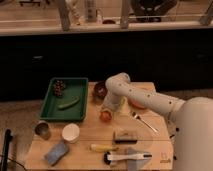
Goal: Place apple in paper cup
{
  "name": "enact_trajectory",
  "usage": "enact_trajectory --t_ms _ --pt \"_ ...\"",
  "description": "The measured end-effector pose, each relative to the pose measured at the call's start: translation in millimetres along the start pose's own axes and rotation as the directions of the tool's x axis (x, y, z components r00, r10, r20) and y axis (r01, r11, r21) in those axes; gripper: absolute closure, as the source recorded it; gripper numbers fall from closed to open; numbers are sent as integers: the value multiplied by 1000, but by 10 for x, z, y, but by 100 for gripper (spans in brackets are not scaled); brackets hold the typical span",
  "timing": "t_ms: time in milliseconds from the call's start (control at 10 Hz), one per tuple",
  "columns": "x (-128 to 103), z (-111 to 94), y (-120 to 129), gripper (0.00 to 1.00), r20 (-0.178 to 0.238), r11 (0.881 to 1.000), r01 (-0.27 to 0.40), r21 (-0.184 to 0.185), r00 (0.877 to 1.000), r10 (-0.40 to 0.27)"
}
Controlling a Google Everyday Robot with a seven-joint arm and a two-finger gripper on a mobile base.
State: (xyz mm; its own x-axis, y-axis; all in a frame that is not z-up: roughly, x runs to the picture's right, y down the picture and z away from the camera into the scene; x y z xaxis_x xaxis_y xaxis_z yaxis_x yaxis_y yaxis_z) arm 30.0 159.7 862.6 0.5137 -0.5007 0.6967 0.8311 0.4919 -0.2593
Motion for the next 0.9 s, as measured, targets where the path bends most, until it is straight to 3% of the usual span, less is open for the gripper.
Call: enact_trajectory --t_ms 300,900 --pt "22 -25 -15 98 9 1000 12 21 1000 -12" --pt "-112 -310 -172 100 13 992 90 84 996 -92"
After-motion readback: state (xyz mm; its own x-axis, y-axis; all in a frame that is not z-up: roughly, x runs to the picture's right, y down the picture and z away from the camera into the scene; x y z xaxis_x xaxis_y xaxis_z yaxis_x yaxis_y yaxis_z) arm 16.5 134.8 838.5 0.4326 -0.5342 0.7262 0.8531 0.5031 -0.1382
